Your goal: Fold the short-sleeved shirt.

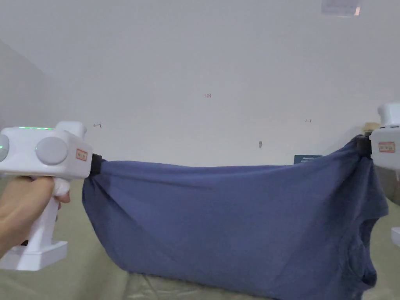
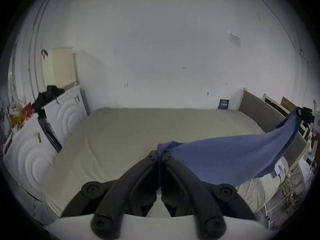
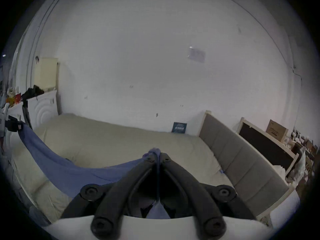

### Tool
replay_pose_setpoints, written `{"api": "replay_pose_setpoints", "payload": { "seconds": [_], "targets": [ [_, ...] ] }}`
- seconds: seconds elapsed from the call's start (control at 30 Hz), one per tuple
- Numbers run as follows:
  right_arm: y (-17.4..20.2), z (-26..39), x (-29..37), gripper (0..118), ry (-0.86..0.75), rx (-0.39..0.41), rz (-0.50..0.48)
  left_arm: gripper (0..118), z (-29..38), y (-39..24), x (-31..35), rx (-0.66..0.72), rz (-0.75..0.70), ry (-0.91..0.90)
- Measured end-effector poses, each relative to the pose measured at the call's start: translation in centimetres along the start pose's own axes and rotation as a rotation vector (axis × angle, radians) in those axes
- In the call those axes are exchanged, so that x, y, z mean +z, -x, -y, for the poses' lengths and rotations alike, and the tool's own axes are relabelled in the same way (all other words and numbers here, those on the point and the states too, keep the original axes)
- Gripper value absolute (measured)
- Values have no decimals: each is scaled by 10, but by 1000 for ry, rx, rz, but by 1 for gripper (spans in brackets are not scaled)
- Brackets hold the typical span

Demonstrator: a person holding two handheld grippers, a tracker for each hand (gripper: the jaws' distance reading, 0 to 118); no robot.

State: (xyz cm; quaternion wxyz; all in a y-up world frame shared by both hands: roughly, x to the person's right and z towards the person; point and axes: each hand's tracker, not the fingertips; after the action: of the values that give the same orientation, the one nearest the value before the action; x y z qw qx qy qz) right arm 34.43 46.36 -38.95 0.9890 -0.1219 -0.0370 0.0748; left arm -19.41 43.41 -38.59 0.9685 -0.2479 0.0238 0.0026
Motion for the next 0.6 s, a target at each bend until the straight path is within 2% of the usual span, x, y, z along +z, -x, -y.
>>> {"api": "replay_pose_setpoints", "payload": {
  "seconds": [0.2,0.43,0.6],
  "targets": [
    [6,-34,-26,1,-22,-38,33,2,-47,-7,-20,21,-77,-29],
    [15,-73,-80,1,-36,-33,60,2,-102,-4,-60,13,-146,-50],
    [27,-104,-131,1,-41,-11,86,2,-144,-9,-98,-60,-214,-70]
  ]
}}
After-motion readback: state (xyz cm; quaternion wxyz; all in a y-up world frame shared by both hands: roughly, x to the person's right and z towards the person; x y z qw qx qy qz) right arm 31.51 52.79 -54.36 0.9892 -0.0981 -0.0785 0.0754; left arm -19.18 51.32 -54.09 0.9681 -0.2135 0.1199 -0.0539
